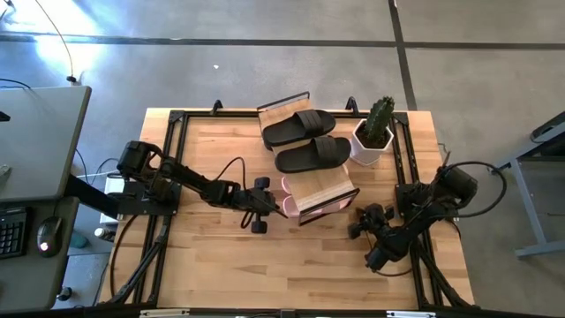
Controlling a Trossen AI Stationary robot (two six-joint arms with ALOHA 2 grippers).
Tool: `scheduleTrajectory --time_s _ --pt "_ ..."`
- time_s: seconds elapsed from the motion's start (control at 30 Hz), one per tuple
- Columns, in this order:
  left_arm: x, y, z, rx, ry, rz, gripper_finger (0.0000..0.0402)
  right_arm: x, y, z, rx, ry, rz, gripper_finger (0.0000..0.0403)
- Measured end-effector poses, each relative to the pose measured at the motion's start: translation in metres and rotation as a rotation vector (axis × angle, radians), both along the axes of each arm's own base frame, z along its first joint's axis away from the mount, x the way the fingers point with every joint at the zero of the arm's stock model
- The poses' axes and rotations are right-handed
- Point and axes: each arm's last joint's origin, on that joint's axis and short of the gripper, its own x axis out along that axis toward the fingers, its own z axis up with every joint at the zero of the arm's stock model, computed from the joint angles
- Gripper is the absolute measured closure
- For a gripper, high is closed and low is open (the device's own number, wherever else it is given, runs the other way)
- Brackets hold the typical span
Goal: Pick and place slides into the shelf
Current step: Put the pink slide under the shelf
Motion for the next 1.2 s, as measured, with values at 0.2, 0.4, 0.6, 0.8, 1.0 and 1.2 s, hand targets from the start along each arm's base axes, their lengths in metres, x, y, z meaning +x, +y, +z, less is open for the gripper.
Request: scheduleTrajectory --time_s 0.2,0.4,0.6,0.8,1.0,1.2 --pt "0.000 0.000 0.000 -0.014 -0.001 0.001 0.0401 0.004 -0.003 0.000 -0.013 0.006 -0.003 0.0403" --pt "0.000 0.000 0.000 -0.015 -0.001 -0.001 0.0402 -0.016 -0.012 -0.001 0.012 -0.137 0.048 0.0403" --pt "0.000 0.000 0.000 -0.015 0.001 -0.001 0.0402 -0.033 -0.027 0.000 0.022 -0.264 0.101 0.0403" --pt "0.000 -0.001 0.000 -0.034 -0.002 0.006 0.0402 -0.027 -0.030 -0.003 0.011 -0.232 0.106 0.0403" --pt "0.000 -0.001 -0.001 -0.058 -0.001 -0.011 0.0402 -0.017 -0.024 0.002 0.001 -0.210 0.126 0.0403" --pt "0.006 -0.003 -0.012 -0.087 -0.026 -0.044 0.0402 -0.013 -0.024 0.003 0.018 -0.225 0.108 0.0403"
